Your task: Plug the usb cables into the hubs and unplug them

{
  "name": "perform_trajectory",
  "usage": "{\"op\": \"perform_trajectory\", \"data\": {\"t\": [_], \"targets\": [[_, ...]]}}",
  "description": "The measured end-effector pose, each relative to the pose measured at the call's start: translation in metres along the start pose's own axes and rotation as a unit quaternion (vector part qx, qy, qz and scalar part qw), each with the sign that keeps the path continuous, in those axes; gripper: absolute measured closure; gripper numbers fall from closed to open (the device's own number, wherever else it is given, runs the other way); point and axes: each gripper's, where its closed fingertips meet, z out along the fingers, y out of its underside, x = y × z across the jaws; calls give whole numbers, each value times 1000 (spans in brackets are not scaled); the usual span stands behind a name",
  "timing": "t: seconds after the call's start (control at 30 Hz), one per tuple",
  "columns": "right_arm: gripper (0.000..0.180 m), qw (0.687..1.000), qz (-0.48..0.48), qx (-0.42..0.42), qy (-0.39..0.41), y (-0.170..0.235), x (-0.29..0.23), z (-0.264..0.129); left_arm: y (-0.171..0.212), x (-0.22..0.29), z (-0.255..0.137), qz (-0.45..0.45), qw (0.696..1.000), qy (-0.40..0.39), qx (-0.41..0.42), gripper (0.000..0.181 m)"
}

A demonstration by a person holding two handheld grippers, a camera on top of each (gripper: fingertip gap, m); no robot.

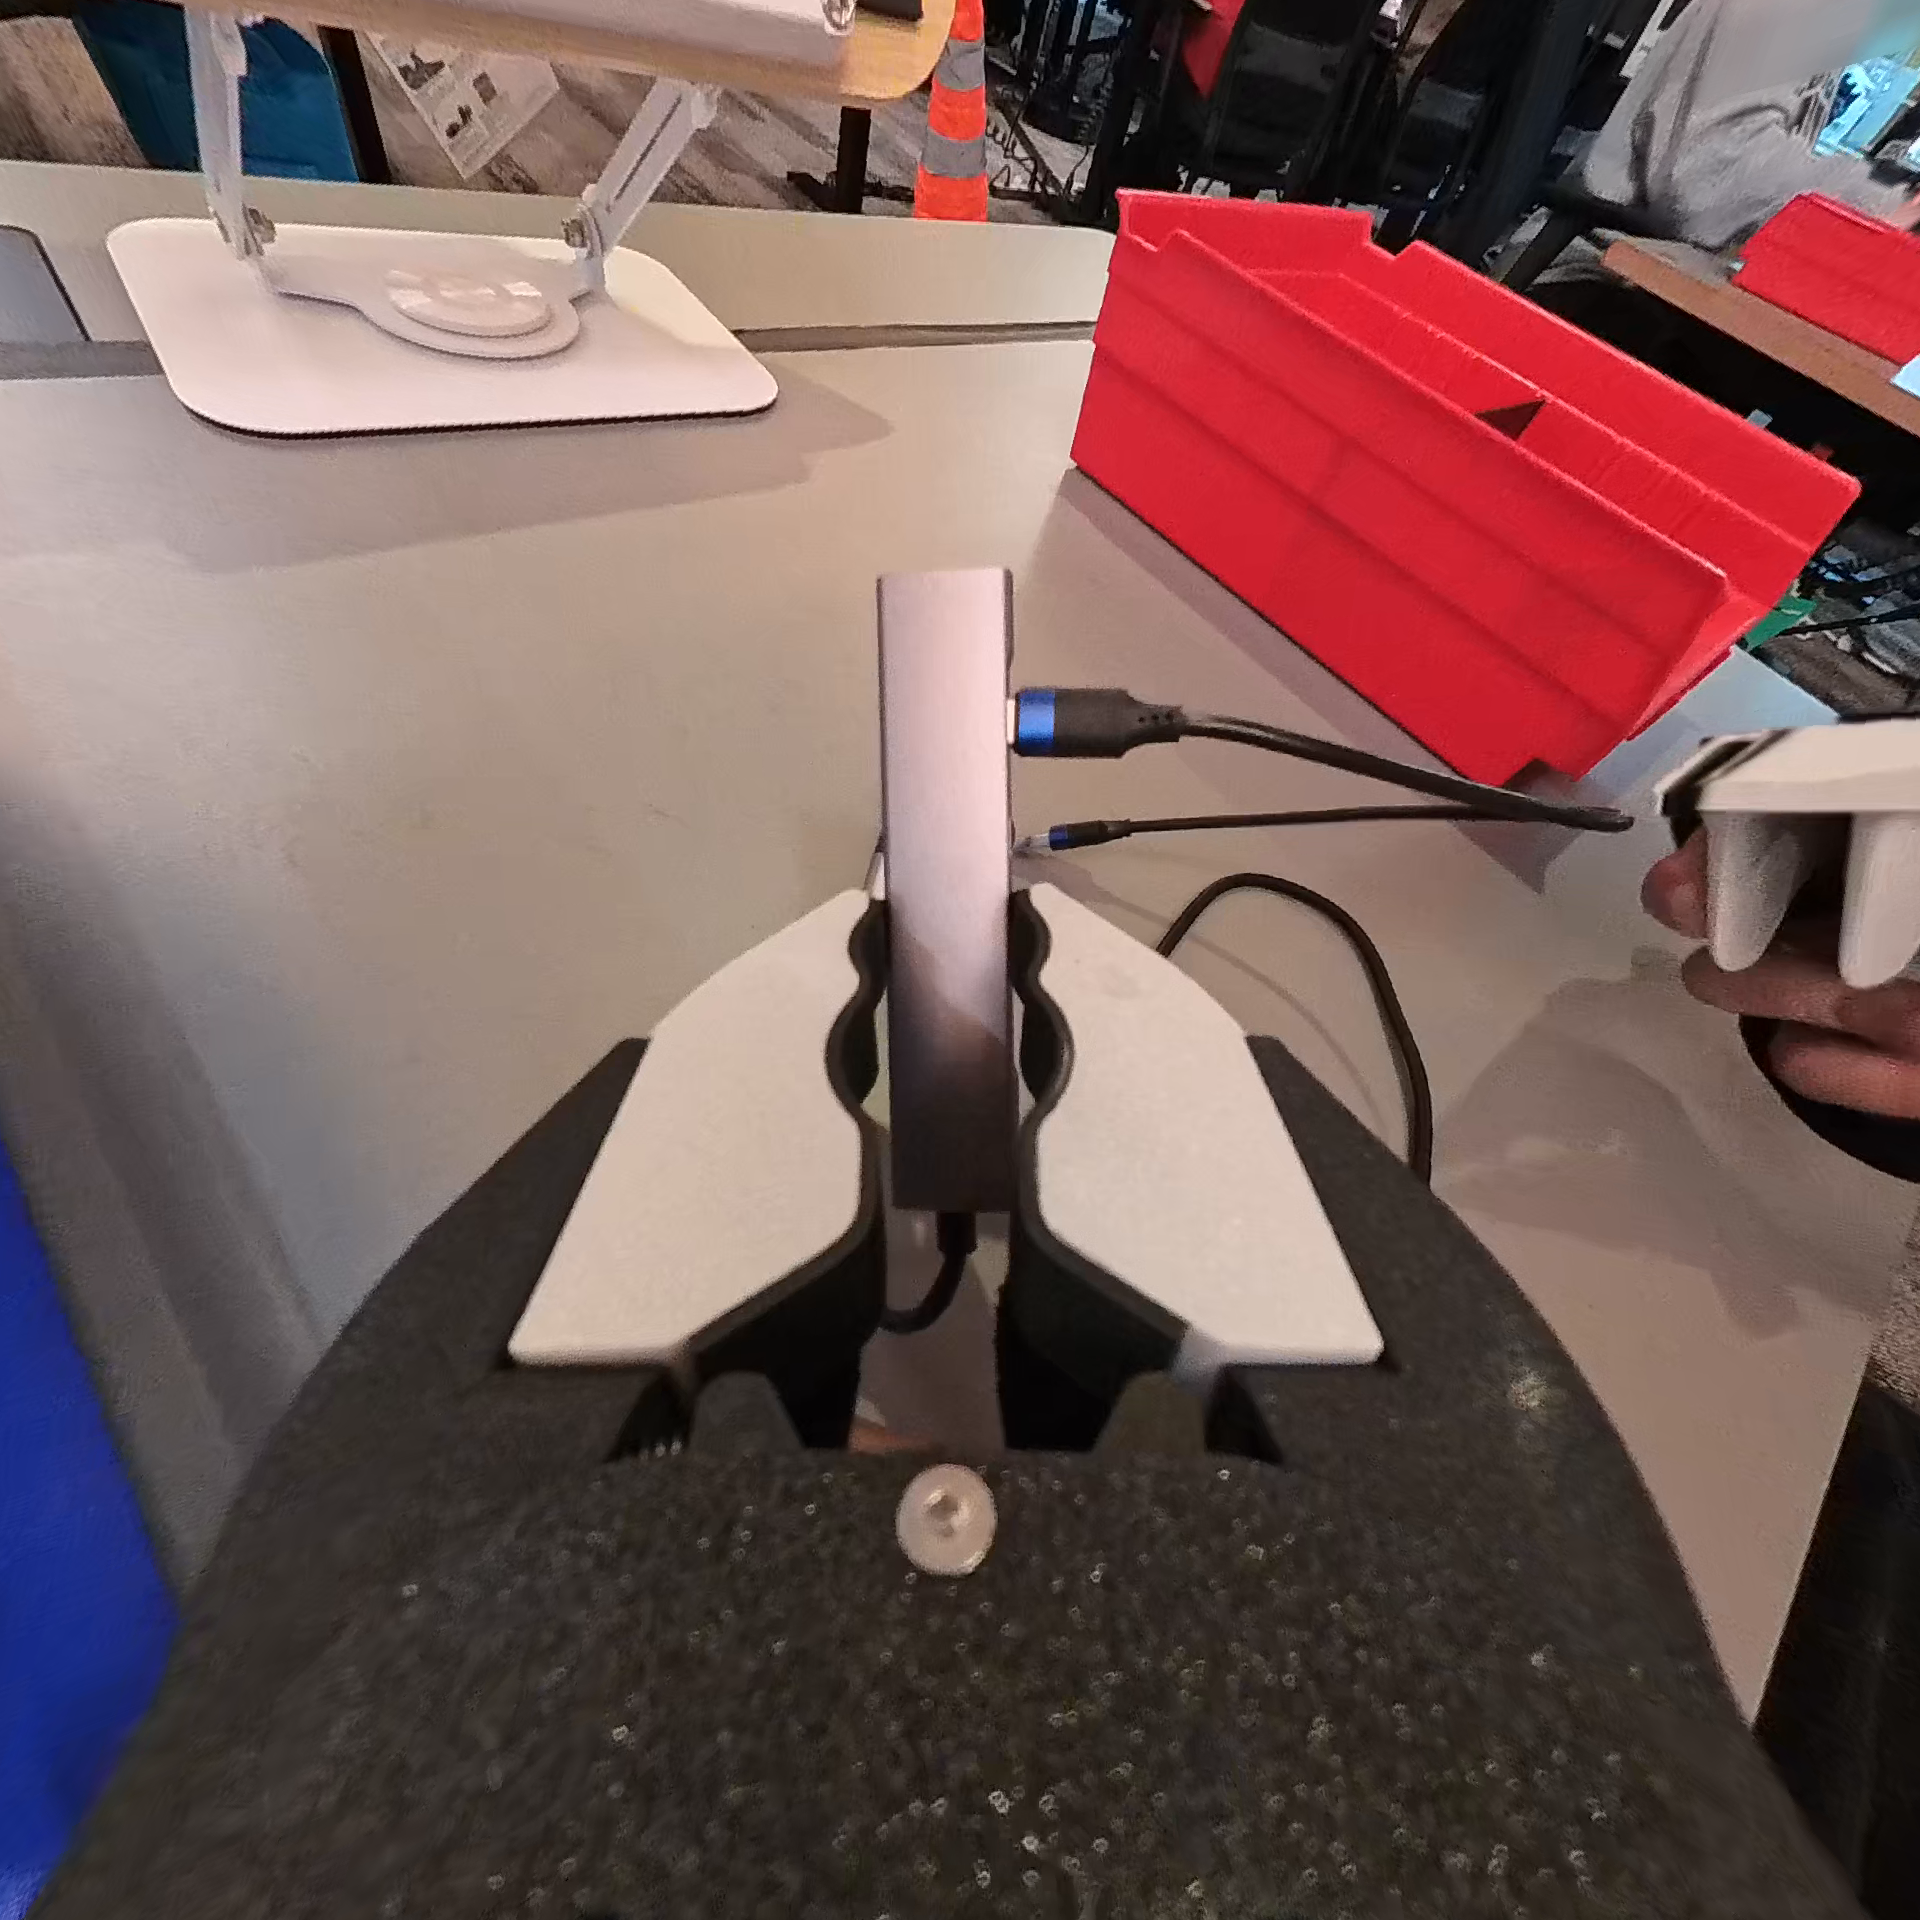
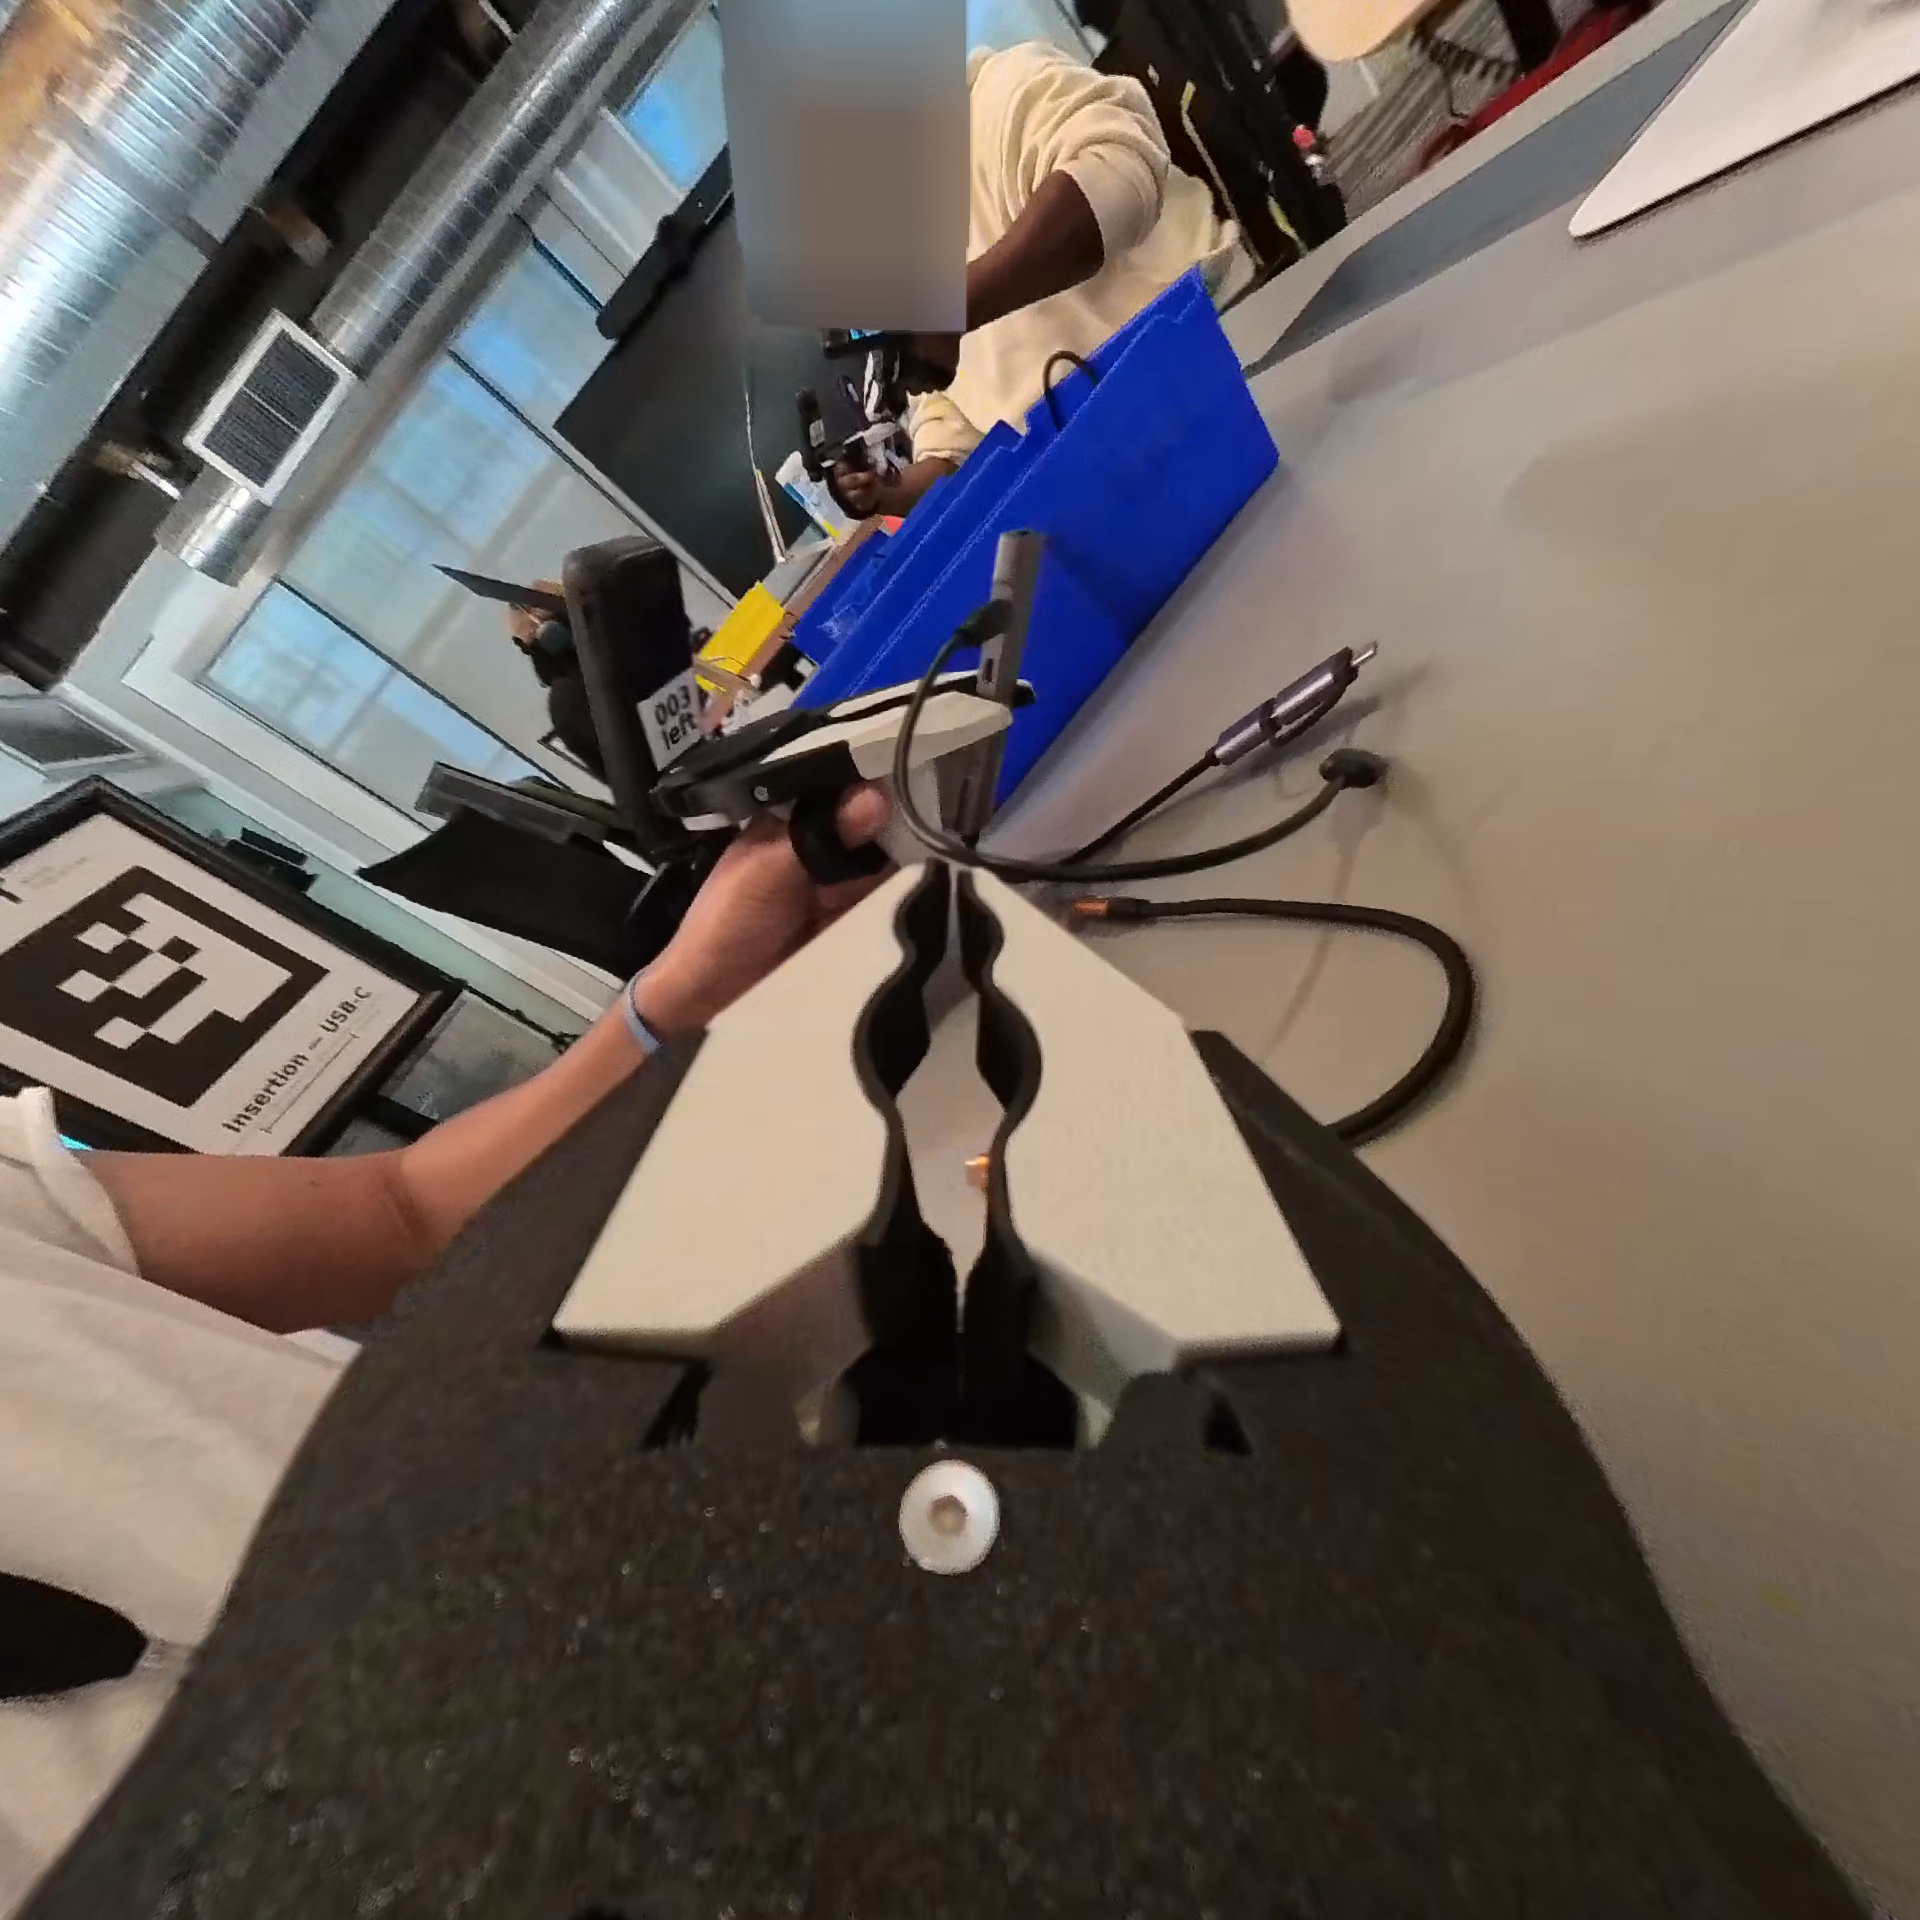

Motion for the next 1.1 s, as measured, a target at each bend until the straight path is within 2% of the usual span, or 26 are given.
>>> {"op": "perform_trajectory", "data": {"t": [0.37, 0.47, 0.57, 0.63, 0.67, 0.73, 0.8, 0.87, 1.03, 1.1], "targets": [[180, 1000, 7, -7, 7, 0, 1, -2, 1, 0, 1, 1, 1000, 0, -1, 158], [179, 999, 43, 7, -13, -3, -1, -2, 0, 0, 0, 1, 1000, -1, 0, 158], [170, 997, 56, -26, 54, 9, 19, -2, 0, -2, 0, -2, 1000, -1, 0, 158], [151, 990, 9, -53, 131, 13, 33, -6, 0, -2, -1, -3, 1000, 0, 1, 158], [148, 986, -36, -56, 154, 9, 31, -7, 0, -2, -1, -3, 1000, 1, 0, 158], [143, 964, -163, -43, 206, -5, 24, -10, 1, -2, 0, -3, 1000, 1, 0, 158], [140, 917, -307, -25, 255, -19, 14, -14, 1, -2, 0, -4, 1000, 2, -1, 158], [142, 875, -399, 3, 275, -29, -3, -15, 2, -1, 1, -4, 1000, 2, -2, 158], [173, 778, -542, 63, 313, -39, -30, -20, 1, 0, 1, -2, 1000, 0, -2, 158], [175, 758, -568, 66, 314, -37, -34, -19, 2, -1, 1, -4, 1000, 0, -1, 158]]}}
